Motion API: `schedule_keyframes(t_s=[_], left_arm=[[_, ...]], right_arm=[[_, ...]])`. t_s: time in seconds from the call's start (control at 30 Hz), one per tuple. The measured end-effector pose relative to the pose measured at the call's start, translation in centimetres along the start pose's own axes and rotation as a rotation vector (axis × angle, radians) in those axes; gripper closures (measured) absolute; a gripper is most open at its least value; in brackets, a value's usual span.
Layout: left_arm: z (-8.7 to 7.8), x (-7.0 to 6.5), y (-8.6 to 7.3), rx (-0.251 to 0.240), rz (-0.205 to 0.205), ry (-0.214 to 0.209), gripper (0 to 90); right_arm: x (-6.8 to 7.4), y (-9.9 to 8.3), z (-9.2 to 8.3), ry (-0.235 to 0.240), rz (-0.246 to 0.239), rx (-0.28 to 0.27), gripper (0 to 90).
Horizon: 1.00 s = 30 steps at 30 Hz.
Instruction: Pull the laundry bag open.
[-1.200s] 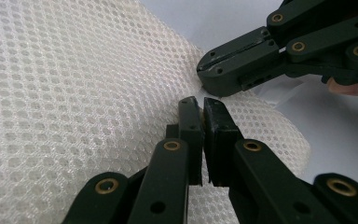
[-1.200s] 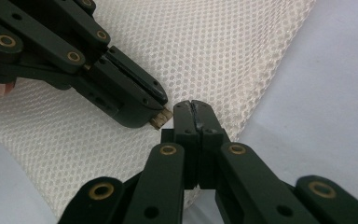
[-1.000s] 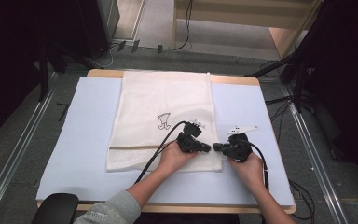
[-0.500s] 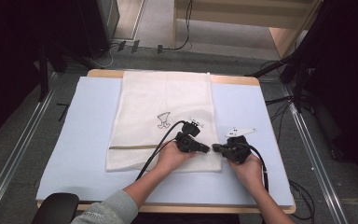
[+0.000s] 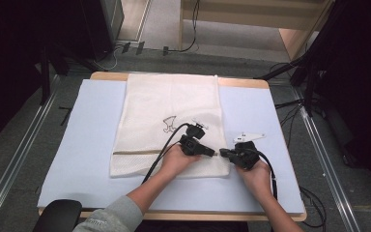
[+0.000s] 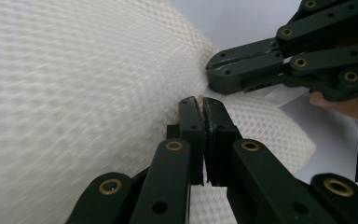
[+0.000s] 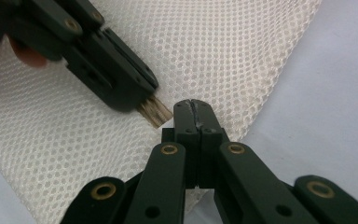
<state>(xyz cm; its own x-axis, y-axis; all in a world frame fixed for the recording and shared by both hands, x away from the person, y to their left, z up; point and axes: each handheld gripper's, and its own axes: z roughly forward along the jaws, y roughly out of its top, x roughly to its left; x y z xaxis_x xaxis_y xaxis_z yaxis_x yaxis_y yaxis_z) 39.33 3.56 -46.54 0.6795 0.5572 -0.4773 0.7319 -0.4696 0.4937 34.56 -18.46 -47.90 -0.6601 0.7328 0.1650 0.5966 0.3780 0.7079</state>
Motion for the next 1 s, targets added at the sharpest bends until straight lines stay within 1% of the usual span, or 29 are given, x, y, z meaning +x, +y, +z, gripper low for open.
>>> schedule_keyframes(t_s=[0.03, 0.07, 0.1, 0.13, 0.2, 0.3, 0.33, 0.37, 0.4, 0.43, 0.47, 0.5, 0.6, 0.67, 0.73, 0.87, 0.9, 0.97, 1.0], left_arm=[[-0.5, 0.3, -0.2, -0.009, -0.002, 0.008, 89.2], [-0.9, 0.7, -0.3, -0.002, -0.011, -0.009, 89.1], [-1.0, 0.8, -0.4, -0.005, -0.021, -0.016, 89.1], [-1.1, 0.8, -0.5, -0.007, -0.019, -0.014, 89.0], [-1.1, 0.5, -0.6, -0.009, 0.004, 0.000, 88.9], [-1.2, 0.5, -0.7, -0.005, 0.009, -0.008, 89.0], [-1.4, 0.4, -0.7, 0.004, 0.017, 0.001, 89.0], [-1.5, 0.4, -0.8, -0.002, 0.018, -0.005, 89.0], [-1.7, 0.3, -0.8, 0.005, 0.029, 0.000, 89.1], [-1.8, 0.2, -0.9, -0.002, 0.034, 0.002, 89.1], [-1.8, 0.1, -1.0, 0.006, 0.034, 0.004, 89.1], [-2.0, 0.1, -1.1, 0.003, 0.048, 0.014, 89.1], [-2.2, 0.4, -1.3, 0.006, 0.034, 0.011, 89.2], [-2.7, 0.7, -1.5, 0.001, 0.024, 0.017, 89.2], [-3.3, 1.1, -1.7, -0.001, 0.010, 0.008, 89.2], [-4.2, 1.4, -2.2, -0.012, 0.007, 0.009, 89.1], [-4.5, 1.6, -2.2, 0.000, 0.013, 0.011, 89.1], [-5.0, 2.0, -2.5, -0.002, 0.002, 0.014, 89.1], [-5.2, 2.2, -2.7, -0.001, -0.008, 0.007, 89.1]], right_arm=[[0.0, 0.0, 0.0, 0.000, -0.008, 0.000, 90.0], [0.0, 0.0, 0.0, 0.001, -0.005, -0.001, 90.0], [-0.1, 0.0, 0.0, 0.005, -0.004, -0.003, 90.0], [-0.2, 0.0, 0.0, 0.012, -0.002, -0.006, 90.0], [-0.2, -0.1, 0.0, 0.014, 0.000, -0.009, 90.0], [-0.2, -0.1, 0.0, 0.013, 0.002, -0.011, 90.0], [-0.1, -0.1, 0.0, 0.011, -0.001, -0.011, 90.0], [-0.1, -0.1, 0.0, 0.010, -0.001, -0.012, 90.0], [-0.1, -0.1, 0.0, 0.012, -0.001, -0.012, 90.0], [-0.2, -0.1, 0.0, 0.013, 0.001, -0.013, 90.0], [-0.2, -0.1, 0.0, 0.015, 0.003, -0.014, 90.0], [-0.1, -0.1, 0.0, 0.013, 0.002, -0.014, 90.0], [0.0, -0.1, 0.0, 0.008, -0.009, -0.014, 90.0], [0.0, -0.1, 0.0, 0.007, -0.011, -0.014, 90.0], [0.0, -0.1, 0.0, 0.006, -0.011, -0.013, 90.0], [0.0, -0.1, 0.0, 0.007, -0.011, -0.015, 90.0], [0.0, -0.2, 0.0, 0.007, -0.011, -0.016, 90.0], [0.0, -0.2, 0.0, 0.008, -0.008, -0.016, 90.0], [-0.1, -0.2, 0.0, 0.011, -0.006, -0.017, 90.0]])
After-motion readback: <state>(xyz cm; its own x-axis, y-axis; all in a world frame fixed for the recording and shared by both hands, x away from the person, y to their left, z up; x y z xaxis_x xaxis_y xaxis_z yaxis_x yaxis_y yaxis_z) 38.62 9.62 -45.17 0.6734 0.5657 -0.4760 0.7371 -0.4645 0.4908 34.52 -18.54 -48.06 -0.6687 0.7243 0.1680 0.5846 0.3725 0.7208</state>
